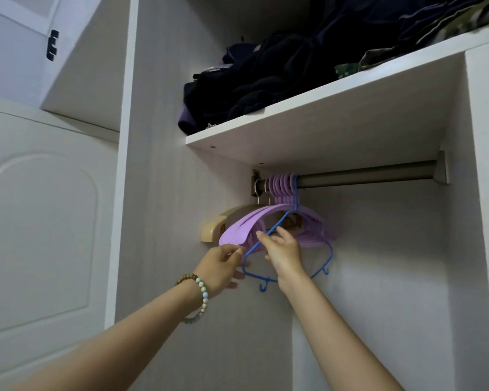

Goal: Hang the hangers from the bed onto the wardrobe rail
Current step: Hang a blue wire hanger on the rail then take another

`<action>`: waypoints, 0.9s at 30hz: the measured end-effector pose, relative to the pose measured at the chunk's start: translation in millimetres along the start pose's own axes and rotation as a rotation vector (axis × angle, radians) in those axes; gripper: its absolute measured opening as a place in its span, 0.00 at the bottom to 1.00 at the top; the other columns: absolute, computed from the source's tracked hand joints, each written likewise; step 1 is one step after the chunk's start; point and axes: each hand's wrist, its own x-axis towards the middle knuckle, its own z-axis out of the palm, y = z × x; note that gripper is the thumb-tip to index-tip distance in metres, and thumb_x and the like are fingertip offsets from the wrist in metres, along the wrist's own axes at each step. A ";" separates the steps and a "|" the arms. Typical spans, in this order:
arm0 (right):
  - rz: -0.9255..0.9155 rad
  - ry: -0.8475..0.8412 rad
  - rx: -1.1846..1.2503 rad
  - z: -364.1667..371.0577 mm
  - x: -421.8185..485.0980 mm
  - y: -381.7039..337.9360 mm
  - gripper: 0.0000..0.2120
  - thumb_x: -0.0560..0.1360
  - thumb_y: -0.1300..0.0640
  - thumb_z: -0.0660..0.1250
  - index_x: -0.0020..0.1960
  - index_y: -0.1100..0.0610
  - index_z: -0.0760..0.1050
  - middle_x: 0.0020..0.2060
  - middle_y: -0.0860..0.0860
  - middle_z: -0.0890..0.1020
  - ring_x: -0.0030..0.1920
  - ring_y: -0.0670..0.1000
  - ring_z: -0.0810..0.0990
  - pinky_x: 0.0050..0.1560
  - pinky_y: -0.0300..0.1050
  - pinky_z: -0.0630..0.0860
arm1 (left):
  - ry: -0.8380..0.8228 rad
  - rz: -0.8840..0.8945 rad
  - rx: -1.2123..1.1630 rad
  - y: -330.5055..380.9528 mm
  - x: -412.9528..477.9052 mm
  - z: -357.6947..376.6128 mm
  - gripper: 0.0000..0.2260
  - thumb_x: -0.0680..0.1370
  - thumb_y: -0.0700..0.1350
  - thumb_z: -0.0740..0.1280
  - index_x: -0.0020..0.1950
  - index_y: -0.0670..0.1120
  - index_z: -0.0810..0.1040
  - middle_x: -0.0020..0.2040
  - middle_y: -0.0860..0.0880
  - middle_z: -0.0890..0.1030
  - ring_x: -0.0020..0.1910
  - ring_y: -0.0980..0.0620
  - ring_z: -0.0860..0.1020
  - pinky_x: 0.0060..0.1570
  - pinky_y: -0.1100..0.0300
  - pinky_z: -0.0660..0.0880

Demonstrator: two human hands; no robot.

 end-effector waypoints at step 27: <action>-0.094 -0.704 -0.171 340.5 -326.8 1.2 0.30 0.76 0.46 0.64 0.74 0.48 0.57 0.75 0.44 0.55 0.74 0.43 0.55 0.71 0.41 0.55 | 0.563 -0.231 0.201 -115.9 -291.9 -407.4 0.15 0.80 0.51 0.55 0.61 0.46 0.73 0.53 0.49 0.80 0.49 0.49 0.80 0.52 0.53 0.76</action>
